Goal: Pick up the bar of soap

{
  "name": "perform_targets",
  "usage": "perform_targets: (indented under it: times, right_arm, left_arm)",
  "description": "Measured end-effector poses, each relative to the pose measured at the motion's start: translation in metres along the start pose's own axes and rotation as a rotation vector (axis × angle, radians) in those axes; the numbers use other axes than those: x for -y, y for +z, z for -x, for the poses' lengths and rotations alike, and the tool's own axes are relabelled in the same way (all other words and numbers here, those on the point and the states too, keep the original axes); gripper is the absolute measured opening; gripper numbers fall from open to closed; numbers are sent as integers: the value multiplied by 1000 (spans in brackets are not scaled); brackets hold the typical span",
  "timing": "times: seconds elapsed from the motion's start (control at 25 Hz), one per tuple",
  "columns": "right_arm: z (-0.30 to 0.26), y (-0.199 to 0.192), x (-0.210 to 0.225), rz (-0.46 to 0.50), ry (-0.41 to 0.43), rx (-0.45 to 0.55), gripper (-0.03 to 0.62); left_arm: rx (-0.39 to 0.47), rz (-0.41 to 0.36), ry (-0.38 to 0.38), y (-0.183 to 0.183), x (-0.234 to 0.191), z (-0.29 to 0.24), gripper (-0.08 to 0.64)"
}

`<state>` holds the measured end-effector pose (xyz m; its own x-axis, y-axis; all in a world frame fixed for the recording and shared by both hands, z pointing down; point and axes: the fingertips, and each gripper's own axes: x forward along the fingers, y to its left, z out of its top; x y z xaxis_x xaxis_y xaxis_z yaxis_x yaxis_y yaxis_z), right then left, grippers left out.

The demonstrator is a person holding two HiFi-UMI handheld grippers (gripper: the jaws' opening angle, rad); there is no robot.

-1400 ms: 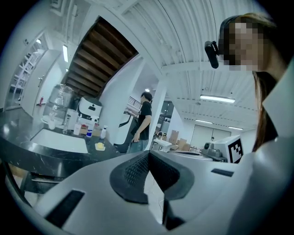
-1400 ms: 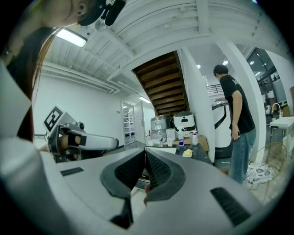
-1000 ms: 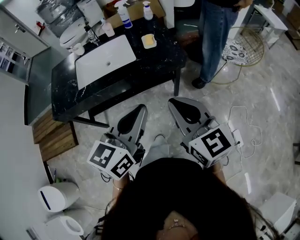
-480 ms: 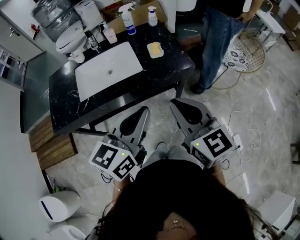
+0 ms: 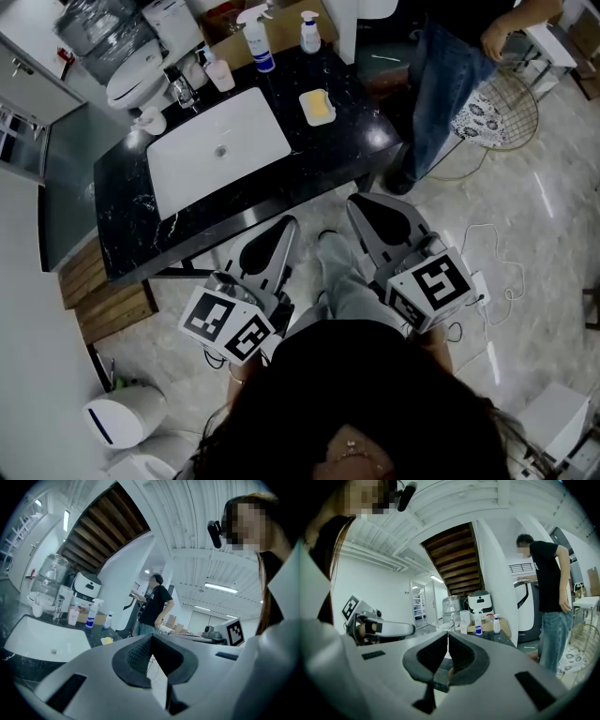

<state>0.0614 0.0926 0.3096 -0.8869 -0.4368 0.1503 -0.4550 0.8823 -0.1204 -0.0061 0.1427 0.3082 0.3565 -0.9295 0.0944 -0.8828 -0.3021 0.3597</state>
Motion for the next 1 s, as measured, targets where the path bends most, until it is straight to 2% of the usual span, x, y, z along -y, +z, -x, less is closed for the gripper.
perform_targets:
  times: [0.6, 1.0]
  right_arm:
    - [-105, 23, 113, -32, -23, 3, 11]
    - [-168, 30, 171, -46, 2, -23, 11]
  left_arm:
    - [-12, -17, -29, 53, -84, -121, 5]
    - [-4, -14, 42, 78, -139, -176, 5]
